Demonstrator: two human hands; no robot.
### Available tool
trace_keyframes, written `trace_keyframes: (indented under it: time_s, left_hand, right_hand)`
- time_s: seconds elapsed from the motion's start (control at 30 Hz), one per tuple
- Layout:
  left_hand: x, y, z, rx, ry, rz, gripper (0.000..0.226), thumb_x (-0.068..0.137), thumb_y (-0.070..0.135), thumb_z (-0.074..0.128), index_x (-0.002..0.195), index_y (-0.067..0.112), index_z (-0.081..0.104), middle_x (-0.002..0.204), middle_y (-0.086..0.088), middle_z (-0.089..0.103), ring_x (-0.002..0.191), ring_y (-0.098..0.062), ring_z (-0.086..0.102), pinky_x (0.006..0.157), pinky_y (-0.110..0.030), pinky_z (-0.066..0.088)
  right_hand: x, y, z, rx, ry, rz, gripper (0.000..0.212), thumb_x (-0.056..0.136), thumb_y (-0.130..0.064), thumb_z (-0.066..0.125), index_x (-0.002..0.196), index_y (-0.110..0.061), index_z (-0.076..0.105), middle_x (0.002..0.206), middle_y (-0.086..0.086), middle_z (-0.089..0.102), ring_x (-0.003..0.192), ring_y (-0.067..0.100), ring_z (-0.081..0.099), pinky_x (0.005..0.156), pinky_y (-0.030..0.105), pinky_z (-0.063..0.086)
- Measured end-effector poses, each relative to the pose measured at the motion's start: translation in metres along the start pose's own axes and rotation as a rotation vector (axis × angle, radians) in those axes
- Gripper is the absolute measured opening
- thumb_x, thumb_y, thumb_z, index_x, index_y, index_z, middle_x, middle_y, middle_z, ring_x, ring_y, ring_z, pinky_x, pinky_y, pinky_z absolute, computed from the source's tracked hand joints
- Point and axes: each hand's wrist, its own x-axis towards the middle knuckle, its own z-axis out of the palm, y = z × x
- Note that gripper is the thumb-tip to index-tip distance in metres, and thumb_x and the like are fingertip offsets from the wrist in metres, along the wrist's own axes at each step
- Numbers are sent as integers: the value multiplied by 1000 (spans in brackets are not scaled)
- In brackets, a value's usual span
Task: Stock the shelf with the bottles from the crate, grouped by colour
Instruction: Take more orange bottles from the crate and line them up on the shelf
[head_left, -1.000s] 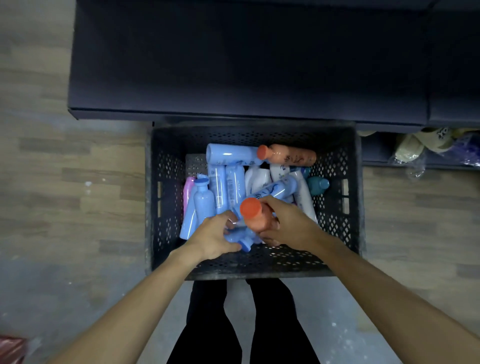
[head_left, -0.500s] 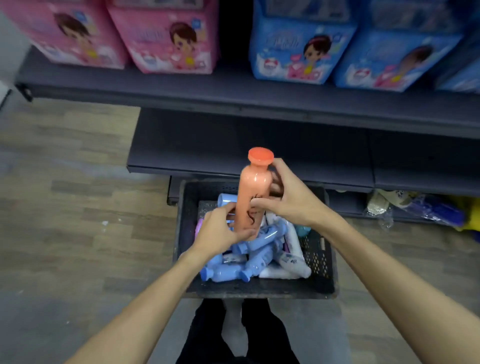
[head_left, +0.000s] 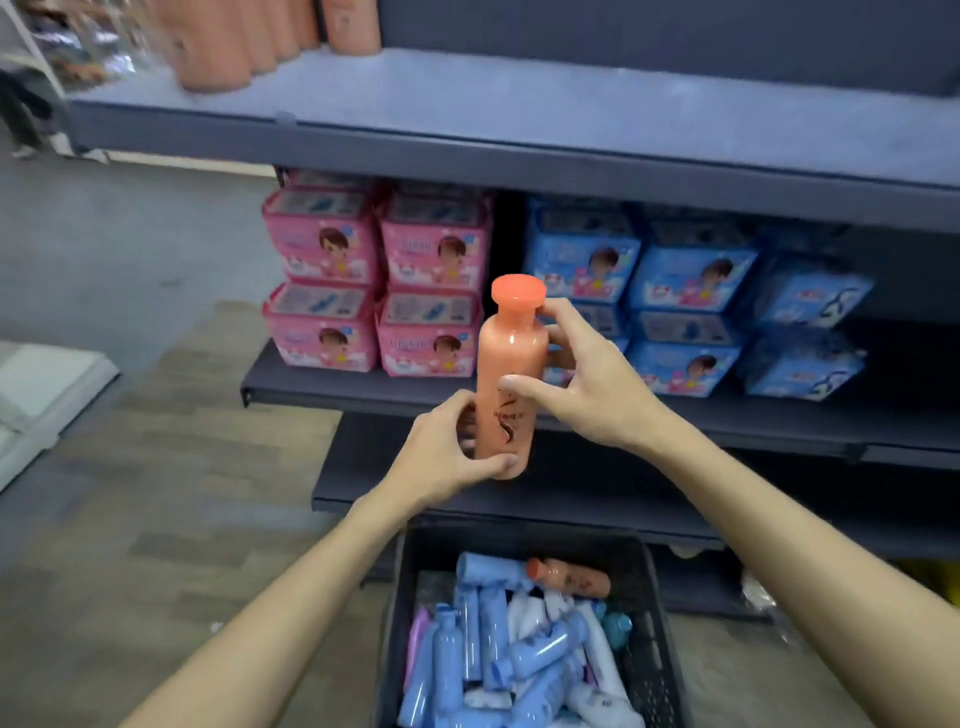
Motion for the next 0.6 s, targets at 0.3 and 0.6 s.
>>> trace_keyframes:
  time_s: [0.3, 0.6]
  left_hand:
    - [8, 140, -111, 77, 352, 368, 53, 69, 33, 87, 110, 21, 55, 104, 10, 69, 95, -3, 66, 82, -23, 55]
    - [20, 208, -166, 262, 739, 376, 39, 71, 34, 80, 99, 19, 56, 91, 7, 69, 86, -11, 65, 73, -29, 54]
  right_hand:
    - [46, -160, -81, 38, 209, -340, 57, 85, -23, 78, 133, -27, 46, 120, -13, 66, 107, 6, 66, 95, 35, 54]
    - [104, -239, -101, 124, 265, -369, 56, 86, -27, 77, 132, -30, 46, 109, -1, 69, 93, 16, 72, 73, 43, 63]
